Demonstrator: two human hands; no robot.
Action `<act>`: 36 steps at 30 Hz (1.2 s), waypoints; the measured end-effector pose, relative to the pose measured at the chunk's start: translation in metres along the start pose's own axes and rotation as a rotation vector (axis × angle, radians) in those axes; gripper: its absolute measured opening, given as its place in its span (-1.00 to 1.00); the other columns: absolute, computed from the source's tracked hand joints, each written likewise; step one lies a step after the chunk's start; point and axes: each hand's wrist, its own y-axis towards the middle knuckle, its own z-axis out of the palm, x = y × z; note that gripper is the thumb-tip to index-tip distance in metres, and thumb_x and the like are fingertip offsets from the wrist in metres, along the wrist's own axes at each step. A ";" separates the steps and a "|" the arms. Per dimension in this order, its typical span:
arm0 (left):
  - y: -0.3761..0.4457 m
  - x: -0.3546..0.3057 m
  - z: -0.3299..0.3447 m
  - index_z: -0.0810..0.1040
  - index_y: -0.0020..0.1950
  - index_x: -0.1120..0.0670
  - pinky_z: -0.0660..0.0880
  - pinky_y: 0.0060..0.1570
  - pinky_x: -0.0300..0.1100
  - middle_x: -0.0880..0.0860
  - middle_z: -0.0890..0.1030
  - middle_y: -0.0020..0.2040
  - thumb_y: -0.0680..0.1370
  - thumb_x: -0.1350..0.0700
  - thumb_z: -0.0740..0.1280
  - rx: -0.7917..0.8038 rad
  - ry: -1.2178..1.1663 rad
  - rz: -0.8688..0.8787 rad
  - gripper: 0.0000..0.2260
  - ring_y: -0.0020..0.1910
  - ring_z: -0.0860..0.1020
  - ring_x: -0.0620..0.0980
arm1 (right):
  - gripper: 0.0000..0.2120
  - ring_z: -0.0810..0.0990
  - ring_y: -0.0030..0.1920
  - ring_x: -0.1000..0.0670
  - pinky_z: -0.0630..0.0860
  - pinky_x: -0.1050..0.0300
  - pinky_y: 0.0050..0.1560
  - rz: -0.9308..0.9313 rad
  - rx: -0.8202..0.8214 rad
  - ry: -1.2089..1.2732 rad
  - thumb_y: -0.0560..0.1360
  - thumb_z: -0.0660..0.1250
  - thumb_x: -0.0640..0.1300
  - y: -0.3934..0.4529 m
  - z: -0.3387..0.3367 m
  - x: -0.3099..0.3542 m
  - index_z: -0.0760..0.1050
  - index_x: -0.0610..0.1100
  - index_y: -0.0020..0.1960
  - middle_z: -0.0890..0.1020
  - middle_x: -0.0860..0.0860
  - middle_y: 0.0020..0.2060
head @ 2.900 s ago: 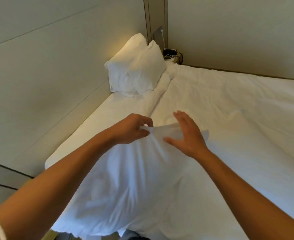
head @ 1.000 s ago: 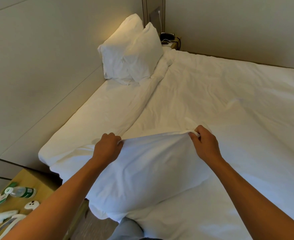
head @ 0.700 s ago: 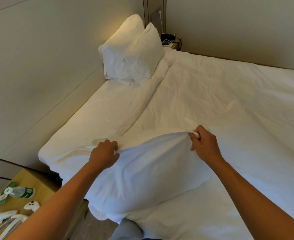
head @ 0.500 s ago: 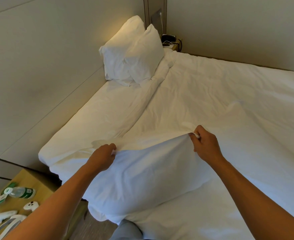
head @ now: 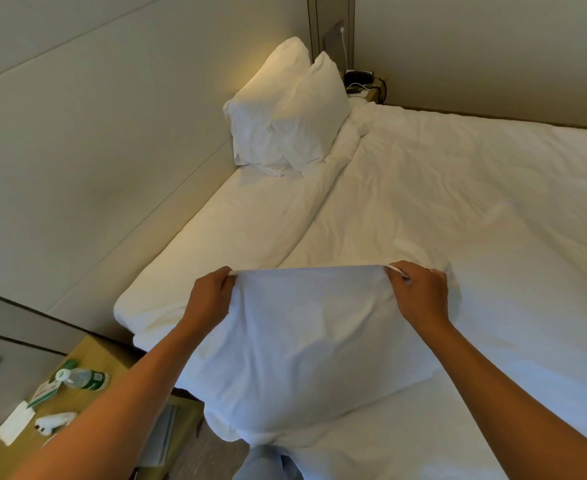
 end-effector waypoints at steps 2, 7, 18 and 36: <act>0.007 -0.006 -0.009 0.44 -0.20 0.24 0.57 -0.19 0.19 0.24 0.54 -0.28 0.68 0.11 0.18 -0.023 -0.036 0.016 -0.69 -0.26 0.60 0.27 | -0.77 0.58 -0.36 0.10 0.58 0.12 -0.24 0.044 -0.065 0.052 0.61 0.40 0.03 0.002 0.001 0.013 0.71 -0.05 -0.12 0.63 0.10 -0.39; 0.035 -0.016 -0.035 0.46 -0.19 0.30 0.59 -0.02 0.30 0.29 0.53 -0.25 0.68 0.14 0.20 -0.062 -0.077 0.099 -0.69 -0.17 0.53 0.33 | -0.78 0.65 -0.27 -0.08 0.64 -0.03 -0.18 0.108 -0.133 0.097 0.62 0.40 -0.02 0.015 -0.002 0.047 0.72 -0.09 -0.11 0.69 -0.04 -0.31; 0.118 -0.023 -0.144 0.47 -0.25 0.16 0.34 -0.31 -0.07 0.11 0.52 -0.31 0.68 0.10 0.20 -0.203 -0.005 0.384 -0.68 -0.28 0.49 0.12 | -0.79 0.65 -0.28 0.07 0.53 0.17 -0.13 0.009 -0.312 0.176 0.64 0.34 -0.07 0.069 0.008 0.168 0.71 -0.07 -0.07 0.63 0.14 -0.44; 0.235 0.181 -0.116 0.49 -0.01 0.08 0.35 -0.35 -0.16 0.04 0.55 -0.31 0.70 0.01 0.18 0.109 -0.142 0.292 -0.80 -0.33 0.50 -0.03 | -0.83 0.59 0.01 -0.17 0.52 -0.08 0.10 0.167 0.110 -0.394 0.65 0.29 0.04 0.055 0.201 0.213 0.43 -0.02 0.17 0.58 -0.03 0.12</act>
